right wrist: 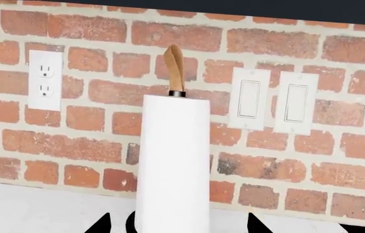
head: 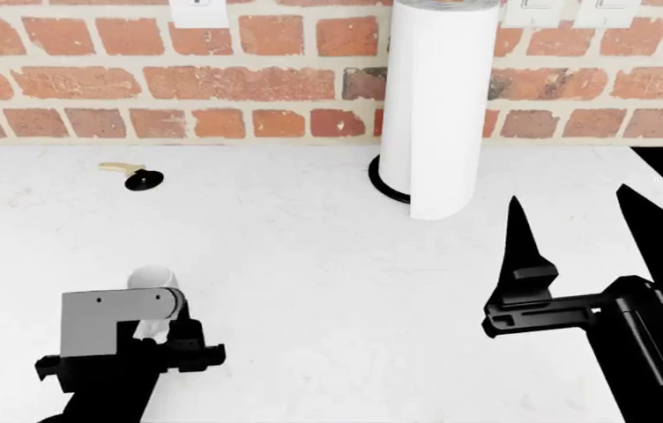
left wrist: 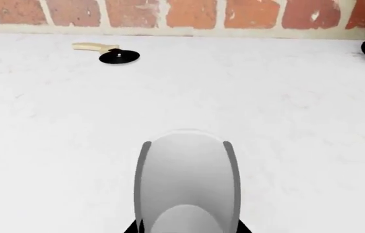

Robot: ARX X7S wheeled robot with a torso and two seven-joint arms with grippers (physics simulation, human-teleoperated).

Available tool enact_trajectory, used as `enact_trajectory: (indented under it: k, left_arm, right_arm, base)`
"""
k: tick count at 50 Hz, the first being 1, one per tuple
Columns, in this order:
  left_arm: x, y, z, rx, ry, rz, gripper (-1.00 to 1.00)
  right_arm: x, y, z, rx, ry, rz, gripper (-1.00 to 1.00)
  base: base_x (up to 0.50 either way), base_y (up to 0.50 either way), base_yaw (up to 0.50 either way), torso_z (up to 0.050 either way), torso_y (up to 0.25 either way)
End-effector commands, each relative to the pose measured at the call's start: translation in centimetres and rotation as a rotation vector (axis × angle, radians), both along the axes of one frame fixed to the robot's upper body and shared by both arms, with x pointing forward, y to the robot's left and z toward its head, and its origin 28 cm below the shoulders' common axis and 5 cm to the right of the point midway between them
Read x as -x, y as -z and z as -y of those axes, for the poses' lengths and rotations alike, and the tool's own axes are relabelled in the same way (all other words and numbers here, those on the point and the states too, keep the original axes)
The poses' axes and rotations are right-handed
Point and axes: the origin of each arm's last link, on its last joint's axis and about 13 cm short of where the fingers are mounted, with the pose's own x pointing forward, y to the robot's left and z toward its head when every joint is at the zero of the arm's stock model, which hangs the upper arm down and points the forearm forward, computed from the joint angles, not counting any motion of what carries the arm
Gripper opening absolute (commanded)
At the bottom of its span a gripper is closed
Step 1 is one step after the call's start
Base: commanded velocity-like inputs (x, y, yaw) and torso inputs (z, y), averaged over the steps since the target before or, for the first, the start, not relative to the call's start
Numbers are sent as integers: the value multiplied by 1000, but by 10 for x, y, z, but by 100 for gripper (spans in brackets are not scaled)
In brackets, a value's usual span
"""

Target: A wet mug is on the counter and needs to be dried. Pick it up and place it upside down in the open cabinet.

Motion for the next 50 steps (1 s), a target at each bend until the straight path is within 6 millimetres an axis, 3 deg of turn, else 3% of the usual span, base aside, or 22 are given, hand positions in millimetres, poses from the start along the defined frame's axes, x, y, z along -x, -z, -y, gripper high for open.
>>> enact_trajectory:
  k: [1,11,15,28,31,41,50]
  left_arm:
    - [-5,12,-6,-11,-40,-74,-100]
    - [-2,3,-11,-32,-26,-35,-100]
    - [-1,-13,-12,-102,0,38,-100]
    - [5,-97,-12,-744,93,388,-100]
    - [4,-113,-13,-888,82,545,-100]
    - [-11,-144,-18,-1224,54,779,-100]
    - [-18,-153,-19,-1485,60,894,-100]
  right_arm:
    - [1,1,1,-1,0,-4,100]
    - [3,-1,3,6,8,-3,100]
    - [4,-7,5,9,7,-2,100]
    - [0,-43,27,-67,-105,-131,100]
    - [-1,-54,32,-70,-127,-165,100]
    - [0,-85,29,-37,-191,-228,100]
    - [-6,-115,33,-27,-296,-298,100]
  base:
    - [0,0,0,0,0]
    - [0,0,0,0,0]
    - [0,0,0,0,0]
    - [0,0,0,0,0]
    - [0,0,0,0,0]
    - [0,0,0,0,0]
    - [0,0,0,0,0]
